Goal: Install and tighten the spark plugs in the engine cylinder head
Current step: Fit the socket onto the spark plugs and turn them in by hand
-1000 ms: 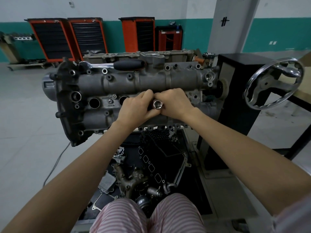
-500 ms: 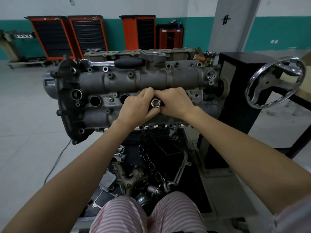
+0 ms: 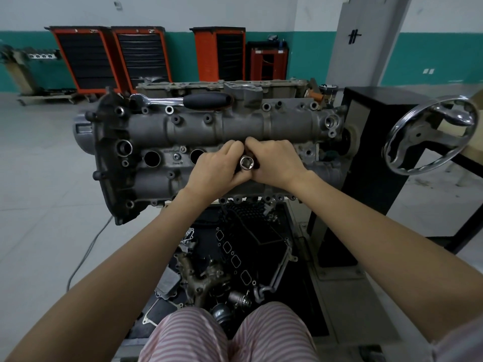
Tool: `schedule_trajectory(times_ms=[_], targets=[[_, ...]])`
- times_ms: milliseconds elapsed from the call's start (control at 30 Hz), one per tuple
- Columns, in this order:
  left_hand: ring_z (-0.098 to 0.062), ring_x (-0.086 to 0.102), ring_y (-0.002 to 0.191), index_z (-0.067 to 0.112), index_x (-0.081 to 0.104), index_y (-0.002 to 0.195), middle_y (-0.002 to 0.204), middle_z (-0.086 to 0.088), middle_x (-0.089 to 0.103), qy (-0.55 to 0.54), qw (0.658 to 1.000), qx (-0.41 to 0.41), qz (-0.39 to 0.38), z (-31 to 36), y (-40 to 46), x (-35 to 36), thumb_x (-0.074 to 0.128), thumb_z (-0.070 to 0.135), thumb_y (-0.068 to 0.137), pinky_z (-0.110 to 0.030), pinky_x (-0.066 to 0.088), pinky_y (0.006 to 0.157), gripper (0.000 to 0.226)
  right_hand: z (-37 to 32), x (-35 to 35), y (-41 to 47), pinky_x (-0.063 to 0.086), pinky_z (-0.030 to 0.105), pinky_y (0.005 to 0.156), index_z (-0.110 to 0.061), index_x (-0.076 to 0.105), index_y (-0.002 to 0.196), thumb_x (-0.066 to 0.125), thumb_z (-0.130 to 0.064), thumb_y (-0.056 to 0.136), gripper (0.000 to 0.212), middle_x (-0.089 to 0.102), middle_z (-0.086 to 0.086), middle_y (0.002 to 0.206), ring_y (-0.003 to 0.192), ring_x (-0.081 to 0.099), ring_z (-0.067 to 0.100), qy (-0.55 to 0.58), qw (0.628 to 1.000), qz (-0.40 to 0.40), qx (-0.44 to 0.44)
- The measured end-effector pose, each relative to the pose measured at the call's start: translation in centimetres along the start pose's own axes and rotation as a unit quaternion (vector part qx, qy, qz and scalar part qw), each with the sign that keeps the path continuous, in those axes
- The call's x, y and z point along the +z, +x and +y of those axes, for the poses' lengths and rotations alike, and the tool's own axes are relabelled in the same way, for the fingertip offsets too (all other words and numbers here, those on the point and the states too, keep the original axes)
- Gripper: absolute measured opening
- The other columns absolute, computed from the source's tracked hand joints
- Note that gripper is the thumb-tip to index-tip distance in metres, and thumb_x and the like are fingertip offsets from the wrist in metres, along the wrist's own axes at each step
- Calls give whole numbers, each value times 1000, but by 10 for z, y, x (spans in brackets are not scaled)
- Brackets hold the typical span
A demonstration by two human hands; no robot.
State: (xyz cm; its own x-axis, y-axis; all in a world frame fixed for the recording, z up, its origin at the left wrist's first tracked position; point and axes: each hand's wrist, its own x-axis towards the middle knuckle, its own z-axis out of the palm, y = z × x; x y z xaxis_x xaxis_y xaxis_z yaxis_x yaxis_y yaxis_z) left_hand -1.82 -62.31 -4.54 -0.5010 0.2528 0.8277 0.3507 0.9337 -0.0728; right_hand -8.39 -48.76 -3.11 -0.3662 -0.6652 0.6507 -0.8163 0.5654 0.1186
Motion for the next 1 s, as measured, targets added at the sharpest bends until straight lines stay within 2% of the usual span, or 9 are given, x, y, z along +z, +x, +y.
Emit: schedule_trajectory(times_ms=[67,200,333,467,567,633,833,933,1000], targets=[[-32,48,39,0,48,69,63,-12,52,-3,1000,-5,0,1,-1,0,45,29,79,-23,25,39,30,1,0,0,30,32,53,-6,57,93,58,-23,78,23,67,11,76,72,62,36,-4,1000,2,-8],[-31,48,42,3,46,70,62,-8,51,-12,1000,-22,10,0,-2,1,49,32,79,-23,24,41,31,-2,-4,0,31,31,46,-3,60,70,65,-10,72,9,62,15,59,54,59,37,20,999,24,-15],[-29,49,42,5,48,65,58,-7,52,-10,1000,-19,17,-3,-2,3,52,33,83,-25,28,39,34,-5,-6,-3,32,25,42,-4,56,55,74,-3,61,18,58,13,49,40,54,32,43,997,55,-13],[-30,50,41,3,49,63,55,-8,53,-20,1000,-7,11,-3,-3,2,49,27,84,-25,29,39,32,-3,-4,-2,34,31,46,-4,58,71,68,-15,71,14,63,12,60,54,59,35,26,999,30,4],[-31,48,39,1,48,66,60,-11,53,-12,1000,-7,-3,0,-2,-1,46,27,81,-24,26,39,30,-1,-1,-1,29,30,49,-5,56,89,63,-24,75,25,66,10,69,63,61,35,-6,1000,13,6],[-31,47,38,0,49,69,63,-12,53,0,1000,-6,-8,1,-2,-1,45,28,81,-22,23,41,31,-1,0,0,30,31,50,-5,56,94,61,-24,76,27,67,11,71,65,62,36,-20,1000,11,1],[-27,48,40,4,49,65,55,-6,52,-2,1000,-25,13,0,-2,0,50,34,82,-22,23,43,35,-1,-4,-1,35,34,48,-4,60,74,62,-12,73,8,63,15,63,58,59,38,19,1000,12,-7],[-26,50,40,5,52,56,48,-7,53,-10,999,-39,22,-2,-2,1,51,39,83,-23,29,41,43,-3,-6,-3,35,28,42,-4,57,57,72,-5,62,16,58,14,50,44,55,34,47,998,47,-6],[-27,51,40,4,54,54,47,-8,54,-11,999,-35,20,-4,-2,2,50,39,85,-26,32,40,46,-5,-7,-3,33,27,41,-4,55,53,72,-6,62,19,56,14,47,40,53,33,53,997,51,-2]])
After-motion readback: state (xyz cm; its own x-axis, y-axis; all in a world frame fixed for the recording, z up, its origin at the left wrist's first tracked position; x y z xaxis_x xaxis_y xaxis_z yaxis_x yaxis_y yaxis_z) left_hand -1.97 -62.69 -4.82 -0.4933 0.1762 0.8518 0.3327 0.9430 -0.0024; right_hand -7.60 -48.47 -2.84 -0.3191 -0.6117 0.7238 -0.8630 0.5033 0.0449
